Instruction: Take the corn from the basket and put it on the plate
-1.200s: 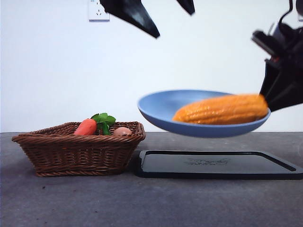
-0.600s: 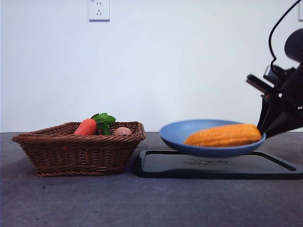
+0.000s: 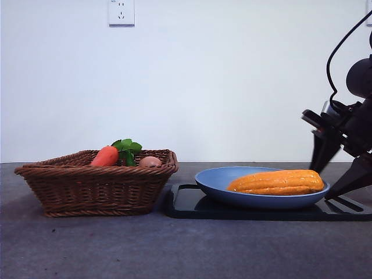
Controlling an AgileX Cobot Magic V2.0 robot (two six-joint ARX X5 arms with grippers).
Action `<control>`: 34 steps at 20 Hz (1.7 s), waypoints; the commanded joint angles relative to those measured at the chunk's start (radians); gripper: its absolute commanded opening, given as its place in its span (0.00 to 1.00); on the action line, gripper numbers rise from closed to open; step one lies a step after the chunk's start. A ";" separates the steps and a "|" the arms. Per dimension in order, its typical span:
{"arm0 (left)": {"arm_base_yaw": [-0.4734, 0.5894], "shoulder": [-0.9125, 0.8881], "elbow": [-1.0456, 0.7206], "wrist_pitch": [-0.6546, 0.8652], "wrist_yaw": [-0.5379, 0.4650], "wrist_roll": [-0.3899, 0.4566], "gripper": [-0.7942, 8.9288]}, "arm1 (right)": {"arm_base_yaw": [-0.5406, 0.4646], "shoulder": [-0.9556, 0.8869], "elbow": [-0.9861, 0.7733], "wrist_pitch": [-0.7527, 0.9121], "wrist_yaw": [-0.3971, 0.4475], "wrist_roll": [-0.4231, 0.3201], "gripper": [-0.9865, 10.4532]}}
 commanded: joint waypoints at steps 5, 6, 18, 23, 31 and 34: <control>0.011 0.005 0.021 -0.006 -0.003 -0.002 0.50 | -0.026 -0.129 0.014 -0.169 0.046 -0.111 0.32; 0.013 0.005 0.021 -0.006 -0.003 -0.002 0.50 | -0.029 -0.179 0.014 -0.202 0.077 -0.130 0.32; 0.026 0.005 0.021 -0.053 -0.002 -0.001 0.12 | 0.153 -0.825 0.014 -0.657 0.111 -0.255 0.12; 0.026 0.005 0.021 -0.061 -0.002 -0.001 0.09 | 0.192 -0.922 0.014 -0.663 0.111 -0.253 0.09; 0.025 0.005 0.021 0.011 -0.002 -0.001 0.09 | 0.190 -0.941 0.015 -0.597 0.115 -0.255 0.09; 0.025 0.005 0.021 0.044 -0.002 -0.001 0.09 | 0.190 -0.940 0.015 -0.580 0.115 -0.255 0.09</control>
